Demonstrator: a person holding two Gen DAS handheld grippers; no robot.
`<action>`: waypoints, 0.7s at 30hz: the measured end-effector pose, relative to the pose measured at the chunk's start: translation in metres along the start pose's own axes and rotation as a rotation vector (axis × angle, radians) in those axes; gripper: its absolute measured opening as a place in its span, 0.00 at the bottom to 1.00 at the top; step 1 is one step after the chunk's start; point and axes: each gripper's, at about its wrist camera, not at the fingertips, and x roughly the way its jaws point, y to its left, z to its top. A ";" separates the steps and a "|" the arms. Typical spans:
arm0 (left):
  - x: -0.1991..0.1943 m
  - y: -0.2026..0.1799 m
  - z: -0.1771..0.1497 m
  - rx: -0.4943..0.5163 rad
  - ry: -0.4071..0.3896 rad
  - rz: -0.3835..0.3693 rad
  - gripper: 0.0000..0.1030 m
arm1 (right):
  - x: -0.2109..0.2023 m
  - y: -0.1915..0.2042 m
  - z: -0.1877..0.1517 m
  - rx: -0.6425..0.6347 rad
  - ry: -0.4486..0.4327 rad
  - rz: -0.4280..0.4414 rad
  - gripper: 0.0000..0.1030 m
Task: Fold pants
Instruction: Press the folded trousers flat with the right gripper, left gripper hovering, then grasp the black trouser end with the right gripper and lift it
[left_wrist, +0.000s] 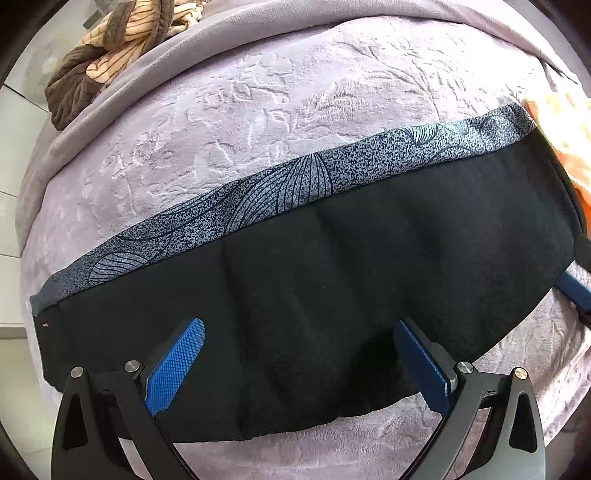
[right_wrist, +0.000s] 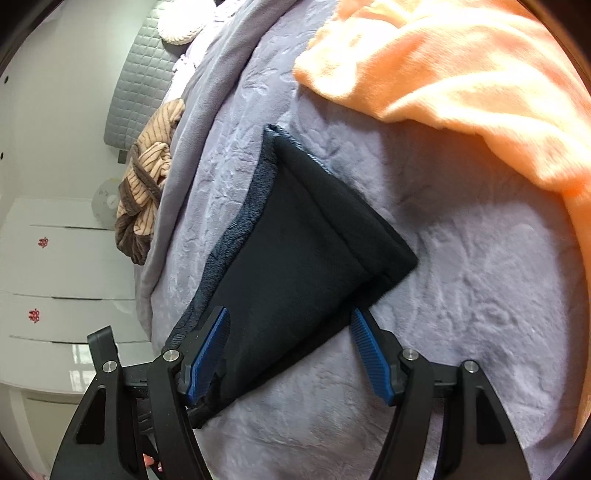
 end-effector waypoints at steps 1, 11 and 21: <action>0.000 0.003 0.000 -0.003 -0.005 -0.005 1.00 | 0.000 -0.003 -0.001 0.006 -0.004 -0.002 0.70; 0.005 0.001 0.003 -0.010 -0.007 -0.013 1.00 | -0.003 -0.010 -0.007 0.066 -0.082 -0.057 0.65; -0.010 0.003 0.007 -0.011 -0.060 -0.021 0.87 | 0.008 -0.007 0.009 0.108 -0.113 0.117 0.54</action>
